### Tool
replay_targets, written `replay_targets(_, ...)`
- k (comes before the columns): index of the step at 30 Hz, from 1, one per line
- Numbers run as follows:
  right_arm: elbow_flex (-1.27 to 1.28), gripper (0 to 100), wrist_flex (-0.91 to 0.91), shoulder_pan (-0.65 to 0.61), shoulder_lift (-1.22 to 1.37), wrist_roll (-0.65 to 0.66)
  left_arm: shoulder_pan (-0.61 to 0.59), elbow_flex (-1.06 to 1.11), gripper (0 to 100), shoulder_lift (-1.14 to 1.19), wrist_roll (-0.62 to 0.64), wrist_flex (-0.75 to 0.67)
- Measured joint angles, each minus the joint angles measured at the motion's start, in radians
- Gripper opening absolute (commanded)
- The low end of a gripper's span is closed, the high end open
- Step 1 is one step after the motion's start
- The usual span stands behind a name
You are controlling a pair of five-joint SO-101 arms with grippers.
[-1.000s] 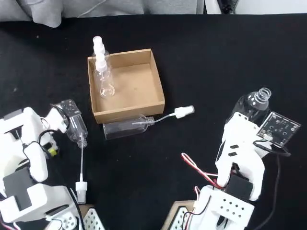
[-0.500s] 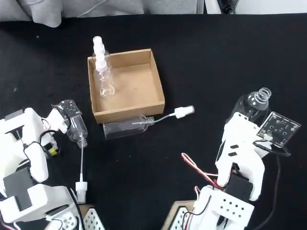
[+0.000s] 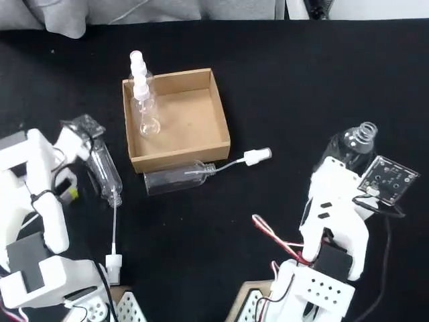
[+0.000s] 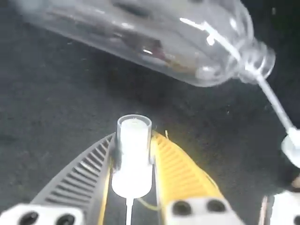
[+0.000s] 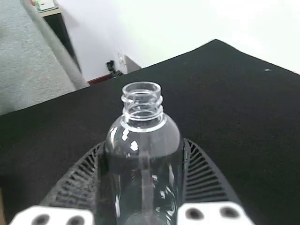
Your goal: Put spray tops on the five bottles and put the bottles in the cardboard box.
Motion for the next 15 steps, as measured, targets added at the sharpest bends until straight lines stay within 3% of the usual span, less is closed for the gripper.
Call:
replay_targets(6,0.000,7.0,0.000,-0.026,0.000,0.000,0.063,-0.110,3,0.002,0.144,0.112)
replay_targets(15,0.000,7.0,0.000,-0.028,0.000,0.000,0.098,-0.195,3,0.002,0.358,0.132)
